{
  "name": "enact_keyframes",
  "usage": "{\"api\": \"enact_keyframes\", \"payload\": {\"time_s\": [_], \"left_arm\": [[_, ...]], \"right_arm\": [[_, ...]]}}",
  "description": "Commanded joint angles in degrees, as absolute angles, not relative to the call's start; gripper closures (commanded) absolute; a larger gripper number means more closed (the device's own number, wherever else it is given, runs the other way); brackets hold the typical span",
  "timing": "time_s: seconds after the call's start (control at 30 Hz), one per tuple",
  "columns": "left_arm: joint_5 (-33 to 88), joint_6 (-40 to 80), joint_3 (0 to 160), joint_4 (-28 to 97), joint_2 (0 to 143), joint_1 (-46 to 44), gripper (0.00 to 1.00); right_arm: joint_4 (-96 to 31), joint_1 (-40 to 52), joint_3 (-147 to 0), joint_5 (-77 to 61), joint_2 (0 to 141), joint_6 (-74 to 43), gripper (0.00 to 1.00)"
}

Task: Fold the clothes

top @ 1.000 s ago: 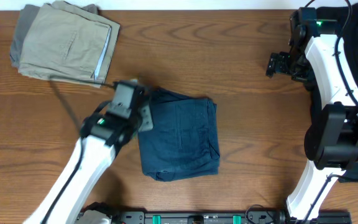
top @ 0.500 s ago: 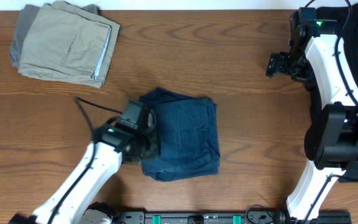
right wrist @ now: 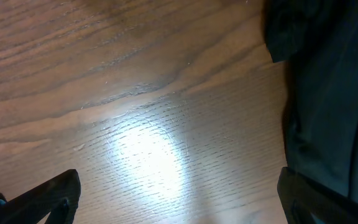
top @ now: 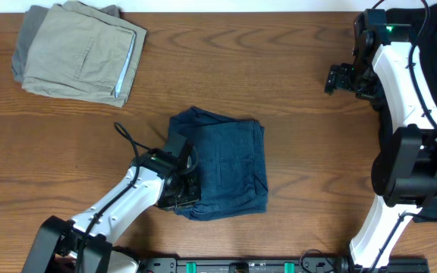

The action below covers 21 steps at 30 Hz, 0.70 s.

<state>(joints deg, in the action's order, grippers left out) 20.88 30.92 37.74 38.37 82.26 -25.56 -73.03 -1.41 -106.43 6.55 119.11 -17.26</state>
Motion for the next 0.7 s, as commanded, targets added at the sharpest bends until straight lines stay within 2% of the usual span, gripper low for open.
{"api": "enact_keyframes", "payload": {"time_s": [0.0, 0.2, 0.23, 0.27, 0.33, 0.37, 0.53, 0.57, 0.67], "left_arm": [[20.1, 32.2, 40.0, 42.5, 79.3, -25.8, 0.94], [19.6, 31.3, 43.1, 46.0, 69.8, -25.7, 0.92], [18.5, 31.4, 43.1, 45.8, 68.3, -25.5, 0.83], [16.4, 31.4, 43.1, 45.7, 66.6, -25.1, 0.64], [12.7, 31.4, 43.1, 45.9, 64.3, -23.8, 0.33], [10.5, 31.4, 43.1, 46.0, 63.1, -22.6, 0.25], [4.1, 29.3, 43.1, 45.5, 62.5, -15.7, 0.02], [4.2, 28.3, 43.1, 45.0, 62.9, -14.0, 0.00], [7.5, 22.6, 42.9, 42.2, 65.4, -8.4, 0.02]], "right_arm": [[-73.1, -1.4, -106.8, 7.5, 119.1, -17.1, 0.01], [-73.1, -1.4, -106.8, 7.5, 119.1, -17.1, 0.01], [-73.1, -1.4, -106.8, 7.5, 119.1, -17.1, 0.01], [-73.0, -1.4, -106.8, 7.5, 119.1, -17.1, 0.01], [-73.1, -1.4, -106.8, 7.5, 119.1, -17.1, 0.01], [-73.1, -1.4, -106.8, 7.5, 119.1, -17.1, 0.01], [-73.1, -1.4, -106.8, 7.5, 119.1, -17.1, 0.01], [-73.1, -1.4, -106.8, 7.5, 119.1, -17.1, 0.01], [-73.0, -1.4, -106.8, 7.5, 119.1, -17.1, 0.01]]}}
